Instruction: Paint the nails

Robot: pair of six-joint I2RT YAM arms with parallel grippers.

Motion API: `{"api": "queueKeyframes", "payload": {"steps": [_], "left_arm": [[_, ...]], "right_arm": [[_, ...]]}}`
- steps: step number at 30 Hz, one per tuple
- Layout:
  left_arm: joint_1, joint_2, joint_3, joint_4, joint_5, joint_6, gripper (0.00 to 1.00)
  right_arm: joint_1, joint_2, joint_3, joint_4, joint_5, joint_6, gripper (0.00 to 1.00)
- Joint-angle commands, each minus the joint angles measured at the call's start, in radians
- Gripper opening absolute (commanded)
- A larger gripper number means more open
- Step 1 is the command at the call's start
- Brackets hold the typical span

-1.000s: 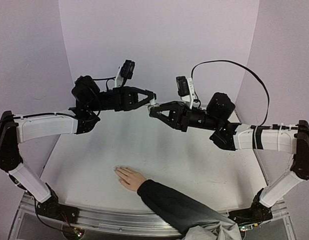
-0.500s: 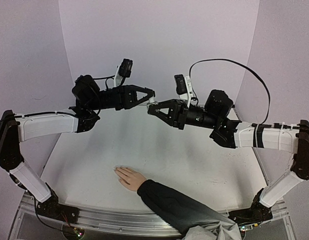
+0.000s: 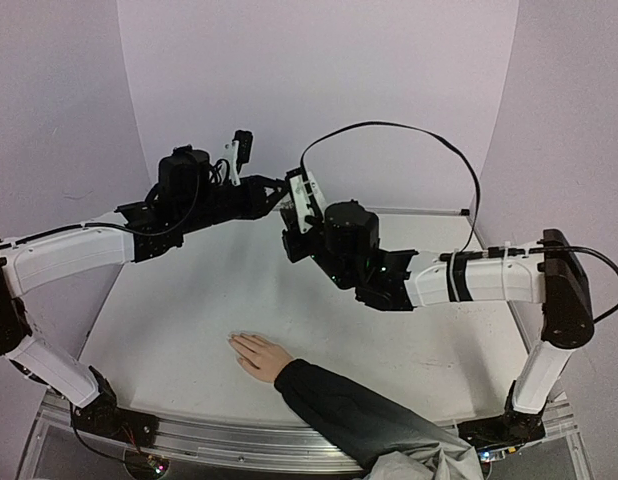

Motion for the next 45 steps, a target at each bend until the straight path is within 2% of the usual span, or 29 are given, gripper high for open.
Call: {"api": "queueKeyframes", "payload": {"steps": [1, 2, 4, 6, 9, 13, 14, 17, 20, 22, 24, 26, 40, 45], "left_arm": [[-0.036, -0.036, 0.097, -0.100, -0.064, 0.049, 0.00], [-0.035, -0.046, 0.099, -0.103, -0.051, 0.057, 0.03], [-0.025, -0.071, 0.091, -0.104, -0.013, 0.073, 0.23], [-0.004, -0.101, 0.076, -0.103, 0.032, 0.072, 0.46], [0.056, -0.120, 0.066, -0.099, 0.208, 0.043, 0.67], [0.104, -0.111, 0.063, 0.006, 0.510, 0.023, 0.79], [0.108, -0.104, 0.065, 0.041, 0.583, 0.016, 0.80], [0.108, -0.070, 0.064, 0.172, 0.744, -0.022, 0.76], [0.107, -0.034, 0.067, 0.253, 0.799, -0.079, 0.71], [0.102, -0.017, 0.075, 0.292, 0.833, -0.100, 0.69], [0.088, -0.005, 0.092, 0.305, 0.863, -0.099, 0.60], [0.077, 0.004, 0.102, 0.307, 0.867, -0.102, 0.58], [0.056, 0.048, 0.154, 0.310, 0.820, -0.107, 0.44], [0.052, 0.072, 0.171, 0.310, 0.817, -0.111, 0.32]], "right_arm": [[-0.059, -0.026, 0.058, 0.120, 0.177, -0.113, 0.00], [-0.066, -0.036, 0.053, 0.114, 0.127, -0.100, 0.00], [-0.104, -0.069, 0.053, 0.037, -0.060, -0.048, 0.00], [-0.171, -0.109, 0.055, -0.043, -0.362, 0.033, 0.00], [-0.299, -0.152, 0.033, -0.080, -0.865, 0.166, 0.00], [-0.380, -0.160, 0.029, -0.074, -1.338, 0.264, 0.00], [-0.388, -0.155, 0.032, -0.064, -1.465, 0.290, 0.00], [-0.392, -0.144, 0.026, 0.040, -1.648, 0.394, 0.00], [-0.392, -0.135, -0.018, 0.248, -1.718, 0.562, 0.00], [-0.392, -0.128, -0.018, 0.285, -1.713, 0.603, 0.00], [-0.391, -0.118, -0.012, 0.307, -1.713, 0.626, 0.00], [-0.392, -0.110, -0.014, 0.348, -1.713, 0.655, 0.00], [-0.391, -0.066, 0.002, 0.399, -1.726, 0.705, 0.00], [-0.390, -0.064, 0.001, 0.400, -1.715, 0.703, 0.00]]}}
